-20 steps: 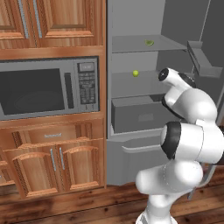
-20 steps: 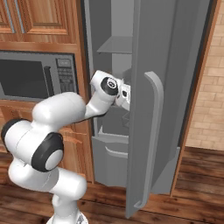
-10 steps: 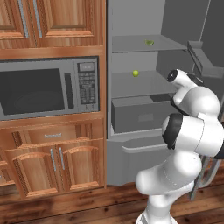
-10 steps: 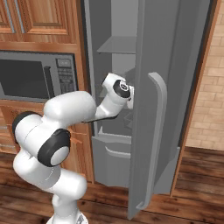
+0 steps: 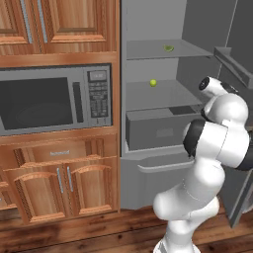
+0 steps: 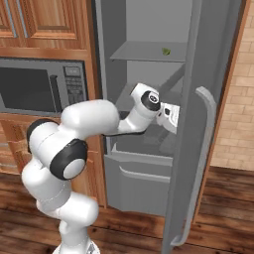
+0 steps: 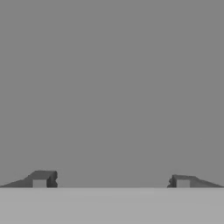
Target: Take the lemon wedge from the fridge and place it on the plate with fish on the dining counter.
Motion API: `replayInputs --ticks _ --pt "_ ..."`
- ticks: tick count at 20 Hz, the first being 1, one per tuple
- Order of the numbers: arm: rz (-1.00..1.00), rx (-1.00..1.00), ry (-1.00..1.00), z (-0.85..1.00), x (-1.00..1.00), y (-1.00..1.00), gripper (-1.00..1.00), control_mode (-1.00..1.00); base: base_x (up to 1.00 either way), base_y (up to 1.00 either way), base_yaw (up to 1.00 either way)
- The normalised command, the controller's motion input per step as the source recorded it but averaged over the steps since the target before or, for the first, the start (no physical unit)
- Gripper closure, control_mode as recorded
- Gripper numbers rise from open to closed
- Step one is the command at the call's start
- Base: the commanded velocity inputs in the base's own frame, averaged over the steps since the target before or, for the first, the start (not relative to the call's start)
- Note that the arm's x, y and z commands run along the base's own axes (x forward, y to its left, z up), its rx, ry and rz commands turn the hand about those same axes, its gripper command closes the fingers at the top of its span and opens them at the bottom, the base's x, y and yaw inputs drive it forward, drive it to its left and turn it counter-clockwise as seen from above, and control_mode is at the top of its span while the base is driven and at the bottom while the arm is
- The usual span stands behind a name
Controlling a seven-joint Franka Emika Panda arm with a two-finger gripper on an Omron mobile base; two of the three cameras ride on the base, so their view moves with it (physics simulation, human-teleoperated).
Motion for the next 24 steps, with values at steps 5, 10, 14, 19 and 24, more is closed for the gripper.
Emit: replayInputs --ticks 5,10,14,19,24 --pt "0.2 -0.01 0.0 0.0 -0.55 0.59 -1.0 -1.0 0.0 0.0 0.0" --pt "0.41 0.12 0.11 0.08 0.03 1.0 -1.0 -1.0 0.0 0.0 0.0" --pt "0.54 0.3 0.16 0.0 0.09 0.98 -1.0 -1.0 0.0 0.0 0.0" --pt "0.63 0.29 0.13 0.0 0.11 0.81 -1.0 -1.0 0.0 0.0 0.0" --pt "0.76 0.25 0.14 0.0 0.11 0.51 -1.0 -1.0 0.0 0.0 0.0"
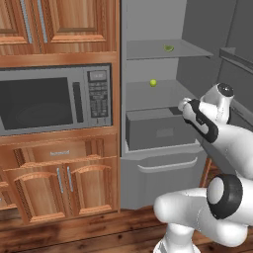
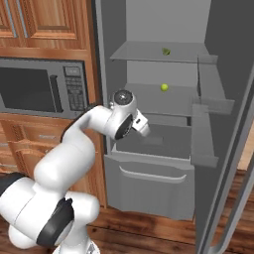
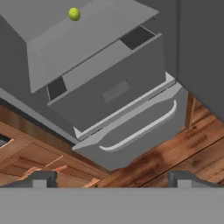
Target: Take the lemon wedge from the fridge and place it on the plate with fish on the dining counter.
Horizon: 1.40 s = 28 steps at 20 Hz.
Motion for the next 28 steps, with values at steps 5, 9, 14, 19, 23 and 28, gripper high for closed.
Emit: replayInputs --ticks 5,9,14,19,23,28 --pt "0.0 0.02 -0.02 0.0 0.0 0.0 -1.0 -1.0 0.0 0.0 0.0" --pt "0.0 0.0 0.0 0.0 0.0 0.0 -1.0 -1.0 0.0 0.0 0.0" --pt "-0.04 0.06 0.03 0.57 0.05 0.0 -1.0 -1.0 0.0 0.0 0.0" --pt "-0.03 0.12 0.18 0.61 0.1 0.0 -1.0 -1.0 0.0 0.0 0.0" --pt "-0.02 -0.05 -0.02 0.0 -0.19 -0.1 -1.0 -1.0 0.0 0.0 0.0" --pt "-0.13 -0.18 -0.05 0.03 -0.12 -0.6 -1.0 -1.0 0.0 0.0 0.0"
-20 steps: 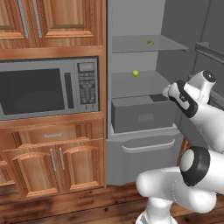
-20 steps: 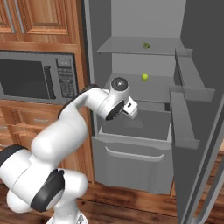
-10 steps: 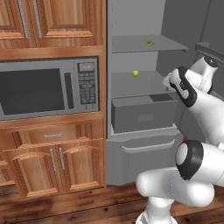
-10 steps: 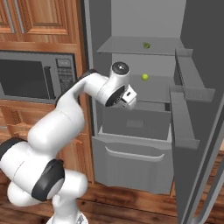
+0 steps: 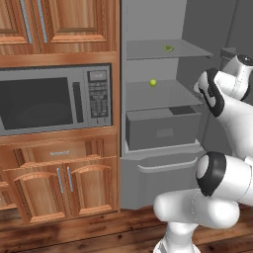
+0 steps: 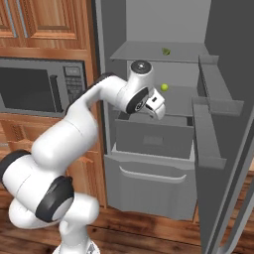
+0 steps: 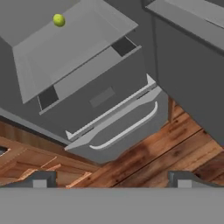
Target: Take the lemon wedge from the fridge and place it on the plate with fish on the dining counter.
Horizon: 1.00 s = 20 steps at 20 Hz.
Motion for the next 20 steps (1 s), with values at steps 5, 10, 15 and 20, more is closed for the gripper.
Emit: replayInputs --ticks 5,10,15,20 --pt "-0.03 -0.17 -0.06 0.03 0.1 -0.14 -1.0 -1.0 0.0 0.0 0.0" --pt "0.0 -0.08 -0.04 0.04 0.0 0.04 -1.0 -1.0 0.0 0.0 0.0" --pt "0.0 0.0 0.0 0.0 0.0 0.0 -1.0 -1.0 0.0 0.0 0.0" --pt "0.0 0.0 0.0 0.0 0.0 0.0 -1.0 -1.0 0.0 0.0 0.0"
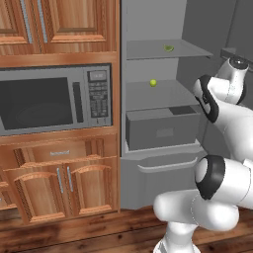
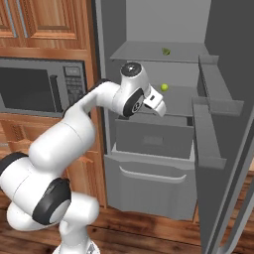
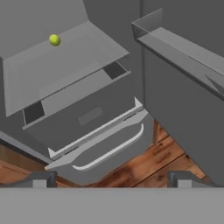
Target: Take the lemon wedge from the fridge and place it on the plate with fish on the dining counter.
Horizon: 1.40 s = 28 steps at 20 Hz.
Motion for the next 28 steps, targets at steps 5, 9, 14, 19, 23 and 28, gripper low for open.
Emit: replayInputs --ticks 5,9,14,19,23,28 --pt "0.0 0.0 0.0 0.0 0.0 -0.21 -1.0 1.0 0.02 -0.1 0.0" --pt "0.0 0.0 0.0 0.0 0.0 0.0 -1.0 1.0 0.55 -0.16 -0.04" --pt "0.0 0.0 0.0 0.0 0.0 0.0 -1.0 1.0 0.89 -0.12 -0.11" --pt "0.0 0.0 0.0 0.0 0.0 0.0 -1.0 1.0 0.9 -0.04 -0.04" --pt "0.0 0.0 0.0 0.0 0.0 0.0 -1.0 1.0 0.74 -0.08 -0.01" --pt "0.0 0.0 0.0 0.0 0.0 0.0 -1.0 1.0 0.23 -0.25 0.0"
